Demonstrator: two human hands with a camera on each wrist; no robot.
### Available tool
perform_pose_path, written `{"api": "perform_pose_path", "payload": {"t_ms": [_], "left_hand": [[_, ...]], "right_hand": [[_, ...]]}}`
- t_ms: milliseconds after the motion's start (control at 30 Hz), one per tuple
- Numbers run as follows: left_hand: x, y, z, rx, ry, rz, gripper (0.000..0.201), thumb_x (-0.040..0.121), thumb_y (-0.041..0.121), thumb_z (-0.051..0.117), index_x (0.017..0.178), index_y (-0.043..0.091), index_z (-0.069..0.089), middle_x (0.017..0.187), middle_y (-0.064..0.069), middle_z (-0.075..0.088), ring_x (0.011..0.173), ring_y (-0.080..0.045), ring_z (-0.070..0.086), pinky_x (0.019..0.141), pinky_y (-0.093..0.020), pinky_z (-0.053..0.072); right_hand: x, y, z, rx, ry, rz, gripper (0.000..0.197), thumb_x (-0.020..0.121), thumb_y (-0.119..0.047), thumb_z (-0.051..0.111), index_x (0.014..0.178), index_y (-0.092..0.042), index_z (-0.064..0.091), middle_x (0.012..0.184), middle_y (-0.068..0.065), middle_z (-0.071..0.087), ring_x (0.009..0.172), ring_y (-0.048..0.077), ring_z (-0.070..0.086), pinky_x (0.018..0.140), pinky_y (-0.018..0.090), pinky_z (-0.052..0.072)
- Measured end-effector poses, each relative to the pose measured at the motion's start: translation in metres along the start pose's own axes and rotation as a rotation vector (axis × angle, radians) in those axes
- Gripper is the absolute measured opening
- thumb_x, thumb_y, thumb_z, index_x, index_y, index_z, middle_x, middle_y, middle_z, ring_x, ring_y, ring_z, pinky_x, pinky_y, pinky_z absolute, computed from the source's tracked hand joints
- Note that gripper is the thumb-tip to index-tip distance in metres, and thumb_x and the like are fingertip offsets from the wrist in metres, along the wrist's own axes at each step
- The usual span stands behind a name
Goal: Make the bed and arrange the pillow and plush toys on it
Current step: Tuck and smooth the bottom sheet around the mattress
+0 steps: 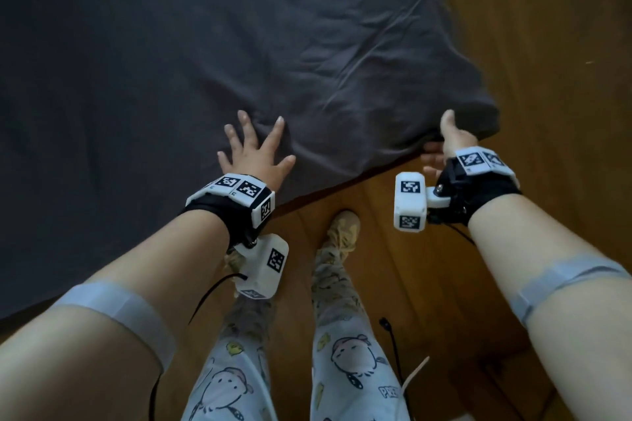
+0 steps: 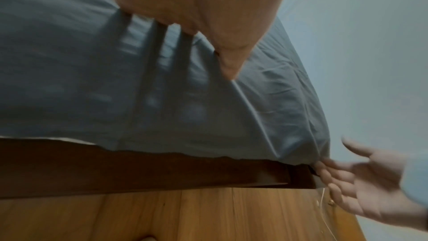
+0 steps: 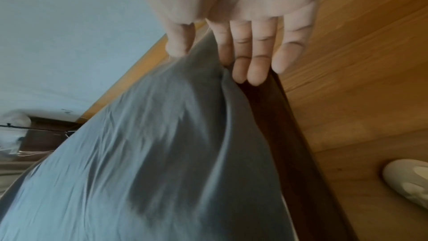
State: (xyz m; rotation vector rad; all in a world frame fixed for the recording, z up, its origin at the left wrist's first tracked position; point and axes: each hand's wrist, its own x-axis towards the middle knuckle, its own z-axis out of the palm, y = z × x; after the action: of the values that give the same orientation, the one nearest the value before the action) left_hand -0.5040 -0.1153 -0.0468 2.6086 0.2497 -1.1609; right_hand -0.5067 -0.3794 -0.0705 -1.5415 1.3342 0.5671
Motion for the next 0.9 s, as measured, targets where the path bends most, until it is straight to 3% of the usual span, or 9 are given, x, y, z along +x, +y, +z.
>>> {"api": "perform_pose_path", "payload": {"t_ms": [67, 133, 200, 267, 400, 467, 633, 800, 900], "left_hand": [[0.003, 0.01, 0.0, 0.032, -0.016, -0.038, 0.065, 0.093, 0.038, 0.048, 0.145, 0.043, 0.011, 0.155, -0.007, -0.026, 0.144, -0.034, -0.02, 0.115, -0.058, 0.005], [0.006, 0.014, -0.002, 0.052, -0.028, -0.063, 0.065, 0.092, 0.033, 0.051, 0.145, 0.041, 0.015, 0.155, -0.009, -0.024, 0.144, -0.037, -0.017, 0.113, -0.061, 0.009], [0.009, 0.016, -0.006, 0.075, -0.057, -0.075, 0.065, 0.092, 0.028, 0.052, 0.146, 0.04, 0.016, 0.155, -0.01, -0.024, 0.144, -0.038, -0.016, 0.112, -0.062, 0.013], [0.011, 0.016, -0.009, 0.095, -0.08, -0.084, 0.066, 0.092, 0.025, 0.05, 0.146, 0.039, 0.015, 0.155, -0.011, -0.024, 0.143, -0.039, -0.016, 0.111, -0.064, 0.017], [0.011, 0.021, -0.007, 0.095, -0.069, -0.118, 0.066, 0.09, 0.021, 0.051, 0.145, 0.036, 0.018, 0.155, -0.012, -0.022, 0.143, -0.04, -0.015, 0.108, -0.066, 0.02], [0.012, 0.021, -0.006, 0.087, -0.058, -0.124, 0.066, 0.09, 0.02, 0.053, 0.145, 0.035, 0.02, 0.156, -0.012, -0.022, 0.143, -0.041, -0.015, 0.11, -0.064, 0.02], [0.014, 0.02, -0.007, 0.098, -0.061, -0.126, 0.067, 0.088, 0.018, 0.054, 0.145, 0.033, 0.022, 0.156, -0.013, -0.021, 0.143, -0.042, -0.014, 0.112, -0.061, 0.019], [0.012, 0.018, -0.004, 0.095, -0.044, -0.127, 0.068, 0.088, 0.018, 0.055, 0.145, 0.034, 0.022, 0.156, -0.011, -0.022, 0.143, -0.04, -0.015, 0.112, -0.061, 0.02], [0.009, 0.02, -0.002, 0.067, -0.025, -0.135, 0.069, 0.088, 0.018, 0.055, 0.145, 0.035, 0.021, 0.156, -0.009, -0.023, 0.144, -0.038, -0.016, 0.111, -0.063, 0.018]], "right_hand": [[0.005, -0.012, -0.001, -0.054, -0.037, -0.009, 0.051, 0.09, -0.054, 0.044, 0.113, -0.01, 0.051, 0.086, 0.003, 0.061, 0.065, 0.016, 0.06, 0.06, 0.033, 0.054], [0.01, -0.016, 0.001, -0.123, -0.036, -0.077, 0.049, 0.089, -0.051, 0.048, 0.109, -0.006, 0.054, 0.08, 0.003, 0.06, 0.064, 0.018, 0.061, 0.076, 0.042, 0.056], [0.013, -0.016, 0.0, -0.182, -0.032, -0.176, 0.034, 0.09, -0.048, 0.049, 0.085, -0.014, 0.056, 0.068, 0.003, 0.057, 0.066, 0.025, 0.061, 0.085, 0.05, 0.054], [0.014, -0.015, -0.001, -0.191, -0.026, -0.239, 0.032, 0.09, -0.041, 0.051, 0.069, -0.017, 0.048, 0.06, 0.003, 0.054, 0.061, 0.025, 0.058, 0.084, 0.053, 0.054], [0.017, -0.016, -0.007, -0.198, -0.054, -0.266, 0.031, 0.09, -0.035, 0.054, 0.063, -0.021, 0.046, 0.057, 0.0, 0.051, 0.052, 0.018, 0.052, 0.081, 0.05, 0.054], [0.018, -0.016, -0.01, -0.205, -0.061, -0.273, 0.027, 0.088, -0.038, 0.056, 0.067, -0.023, 0.047, 0.063, 0.0, 0.055, 0.056, 0.018, 0.056, 0.081, 0.047, 0.055], [0.021, -0.021, -0.008, -0.32, 0.027, -0.344, 0.021, 0.088, -0.034, 0.059, 0.096, -0.018, 0.049, 0.102, 0.008, 0.065, 0.088, 0.026, 0.065, 0.079, 0.035, 0.051], [0.022, -0.028, -0.01, -0.415, 0.037, -0.336, 0.027, 0.093, -0.03, 0.053, 0.108, -0.01, 0.061, 0.107, 0.012, 0.068, 0.1, 0.027, 0.064, 0.078, 0.029, 0.042], [0.025, -0.027, -0.013, -0.413, -0.018, -0.346, 0.029, 0.094, -0.03, 0.051, 0.11, -0.009, 0.061, 0.108, 0.014, 0.068, 0.101, 0.03, 0.063, 0.084, 0.031, 0.046]]}}
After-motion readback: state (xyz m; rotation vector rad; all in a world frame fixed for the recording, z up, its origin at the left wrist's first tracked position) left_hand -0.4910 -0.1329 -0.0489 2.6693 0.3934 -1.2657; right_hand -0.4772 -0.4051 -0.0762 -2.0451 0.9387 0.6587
